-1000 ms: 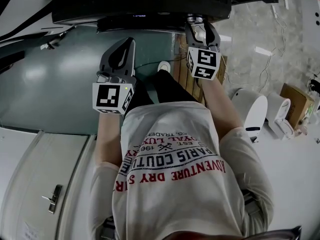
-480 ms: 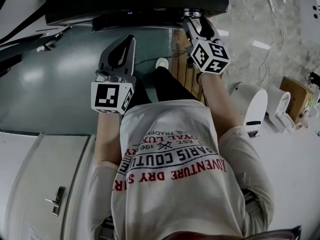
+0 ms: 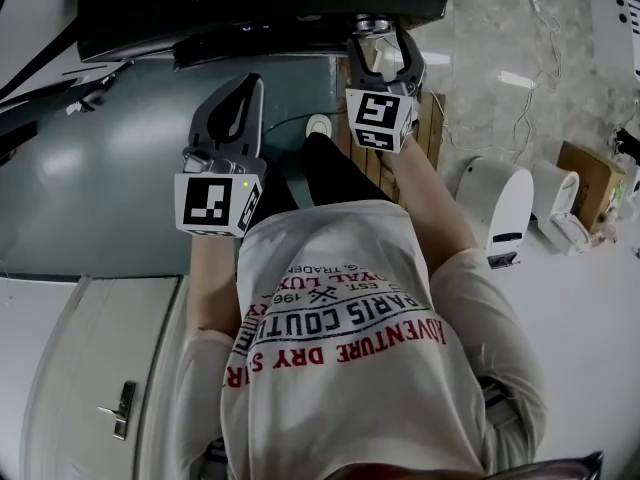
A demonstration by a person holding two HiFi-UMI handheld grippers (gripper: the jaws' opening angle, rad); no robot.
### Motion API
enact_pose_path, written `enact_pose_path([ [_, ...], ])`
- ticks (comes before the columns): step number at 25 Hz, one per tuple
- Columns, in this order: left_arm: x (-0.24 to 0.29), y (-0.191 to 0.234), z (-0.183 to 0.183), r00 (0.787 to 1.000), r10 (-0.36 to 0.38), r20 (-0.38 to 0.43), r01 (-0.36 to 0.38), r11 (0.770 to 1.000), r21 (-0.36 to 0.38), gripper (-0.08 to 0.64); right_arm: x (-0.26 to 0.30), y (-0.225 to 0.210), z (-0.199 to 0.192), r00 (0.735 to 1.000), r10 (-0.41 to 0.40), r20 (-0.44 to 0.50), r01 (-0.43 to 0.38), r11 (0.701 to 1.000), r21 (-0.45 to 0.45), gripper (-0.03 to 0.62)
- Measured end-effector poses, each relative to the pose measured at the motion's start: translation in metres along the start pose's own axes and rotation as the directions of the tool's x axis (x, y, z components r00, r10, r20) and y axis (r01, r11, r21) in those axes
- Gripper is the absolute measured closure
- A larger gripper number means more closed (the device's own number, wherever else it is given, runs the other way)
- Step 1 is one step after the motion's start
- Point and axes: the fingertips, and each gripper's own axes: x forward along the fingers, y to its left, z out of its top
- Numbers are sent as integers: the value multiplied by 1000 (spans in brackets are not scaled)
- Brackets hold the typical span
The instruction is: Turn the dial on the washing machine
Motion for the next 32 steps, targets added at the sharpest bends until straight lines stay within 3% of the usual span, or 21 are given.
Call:
enact_pose_path([
  [5, -3, 5, -6, 1000, 23, -18, -23, 1000, -17, 545, 7, -3, -3, 991, -132, -33, 130, 989, -68, 296],
  [8, -4, 6, -9, 999, 21, -30, -21, 1000, 1, 545, 9, -2, -2, 986, -159, -44, 156, 986, -65, 302],
  [14, -8, 10, -8, 999, 25, -29, -24, 1000, 17, 545, 10, -3, -2, 996, -79, -39, 83, 988, 132, 302],
  [18, -12, 11, -9, 999, 32, -36, -31, 999, 22, 545, 9, -9, -8, 999, -4, -38, 16, 945, 327, 304],
  [21, -15, 11, -11, 999, 39, -38, -38, 999, 20, 545, 9, -10, -9, 999, 26, -31, -11, 920, 392, 304],
  [27, -20, 10, -10, 998, 46, -37, -45, 999, 22, 545, 10, -10, -7, 999, 31, -17, -22, 927, 375, 302],
  [29, -22, 9, -10, 998, 44, -37, -43, 999, 22, 544, 7, -10, -4, 1000, 6, -17, -1, 952, 307, 299],
  [32, -24, 8, -10, 999, 40, -35, -40, 999, 22, 545, 0, -7, 8, 999, -36, 8, 34, 991, 130, 295],
])
